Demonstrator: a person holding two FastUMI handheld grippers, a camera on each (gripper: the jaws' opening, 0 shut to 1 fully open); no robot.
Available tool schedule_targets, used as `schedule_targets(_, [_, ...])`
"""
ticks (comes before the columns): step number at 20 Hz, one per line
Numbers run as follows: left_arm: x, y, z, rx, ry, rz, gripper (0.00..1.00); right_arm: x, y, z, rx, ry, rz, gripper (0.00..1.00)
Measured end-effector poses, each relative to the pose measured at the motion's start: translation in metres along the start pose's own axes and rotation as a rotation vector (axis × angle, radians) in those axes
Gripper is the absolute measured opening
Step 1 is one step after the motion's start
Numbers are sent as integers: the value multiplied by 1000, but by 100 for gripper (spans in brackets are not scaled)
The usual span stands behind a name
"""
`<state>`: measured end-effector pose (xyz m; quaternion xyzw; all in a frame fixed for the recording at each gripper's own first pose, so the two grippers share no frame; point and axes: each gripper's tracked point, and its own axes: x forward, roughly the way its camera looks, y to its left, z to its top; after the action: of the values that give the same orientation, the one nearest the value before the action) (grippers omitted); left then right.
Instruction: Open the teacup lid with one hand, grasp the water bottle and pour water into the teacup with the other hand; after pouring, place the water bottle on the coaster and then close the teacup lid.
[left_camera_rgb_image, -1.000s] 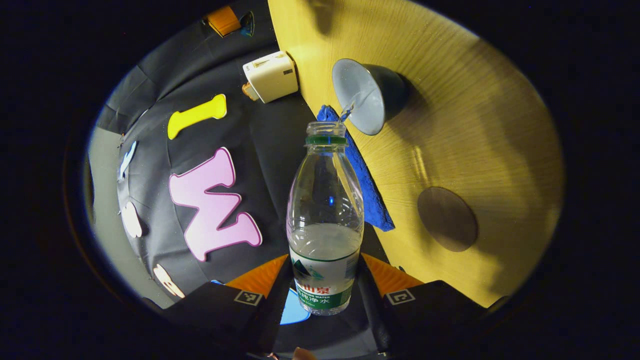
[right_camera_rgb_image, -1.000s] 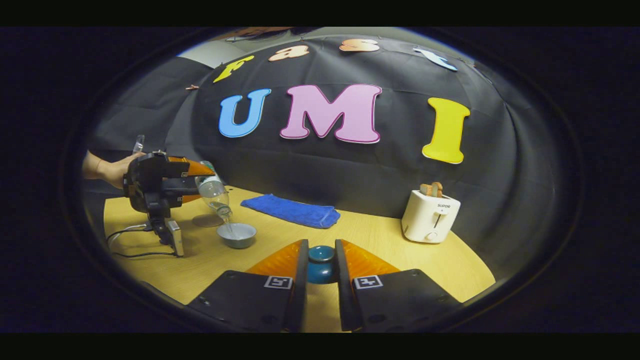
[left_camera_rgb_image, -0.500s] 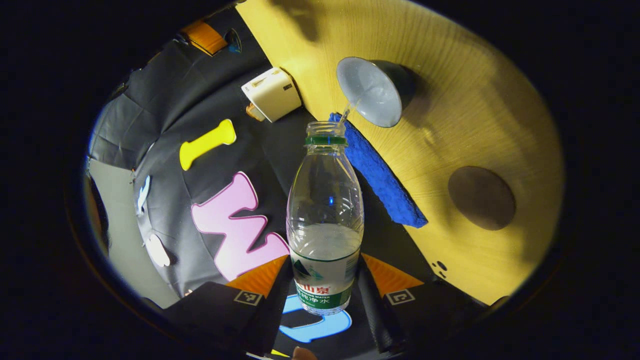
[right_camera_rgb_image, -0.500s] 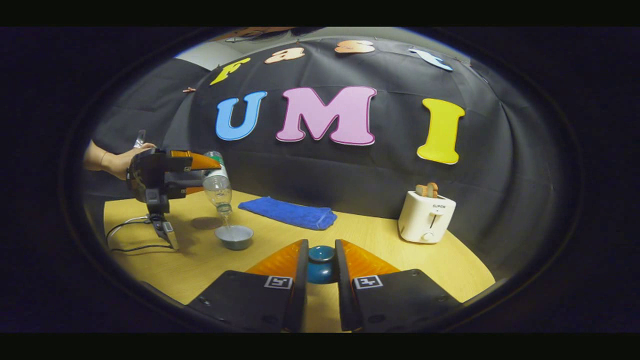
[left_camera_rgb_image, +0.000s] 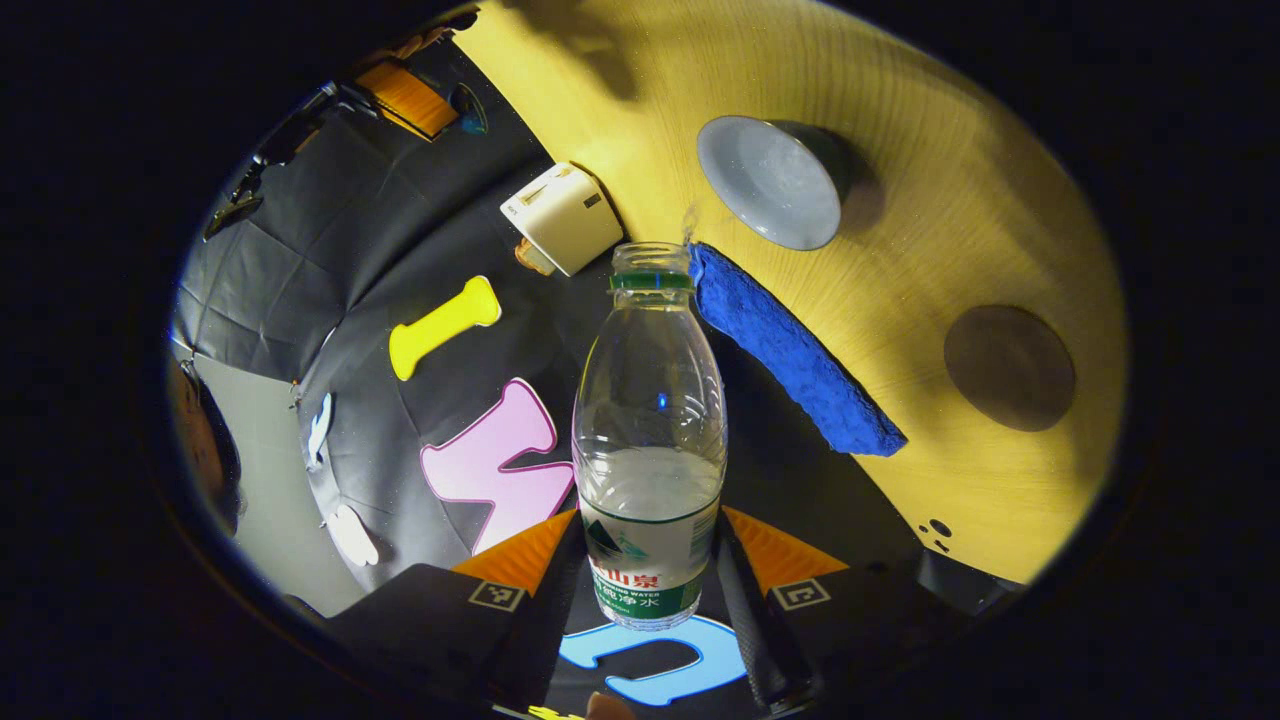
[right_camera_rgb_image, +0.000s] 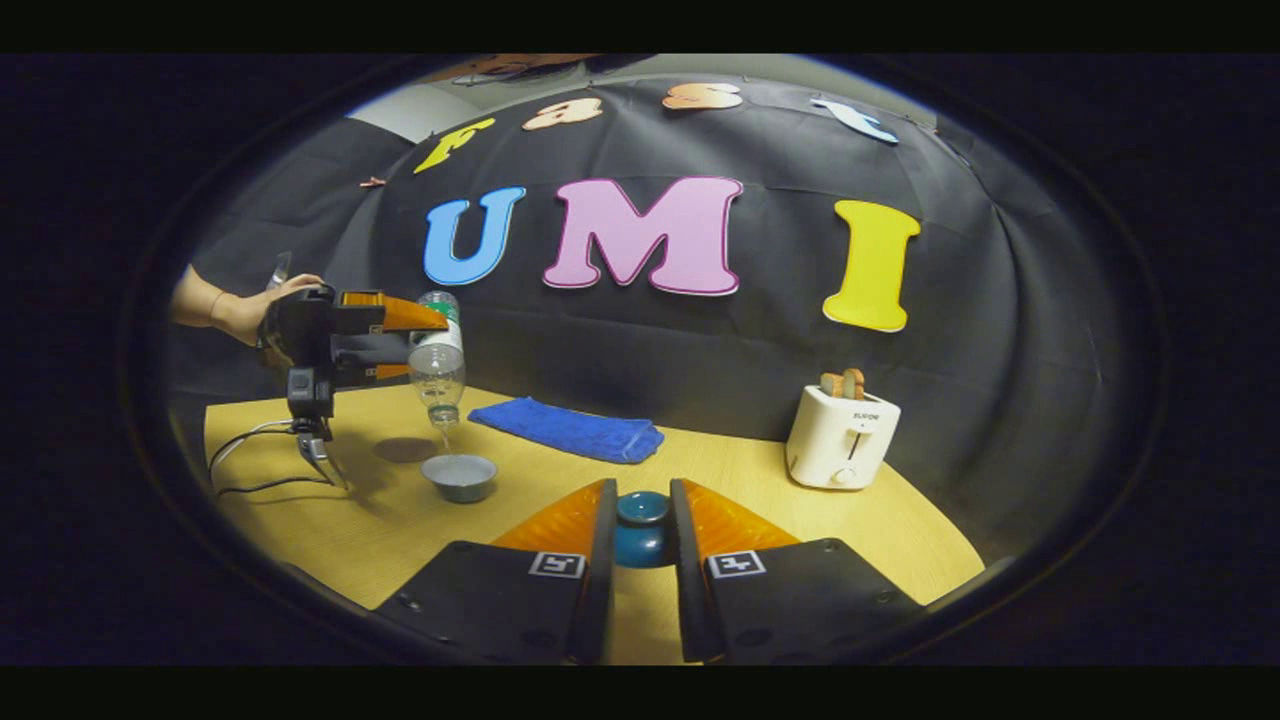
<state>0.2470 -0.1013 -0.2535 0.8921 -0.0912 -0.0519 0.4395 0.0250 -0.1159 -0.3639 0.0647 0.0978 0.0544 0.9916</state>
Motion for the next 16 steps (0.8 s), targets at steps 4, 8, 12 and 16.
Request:
schedule_targets(4, [1, -3, 2, -20, -2, -12, 74, 3, 2, -2, 8, 3, 1, 34])
schedule_targets(8, [-6, -29, -5, -187, 54, -98, 74, 8, 10, 0, 5, 4, 16, 34])
schedule_targets(12, [-13, -58, 2, -576, 104, -193, 74, 13, 16, -1, -4, 10, 25, 34])
schedule_targets(16, [-20, -56, 9, -1070, 141, -250, 74, 20, 25, 2, 2, 15, 35, 34])
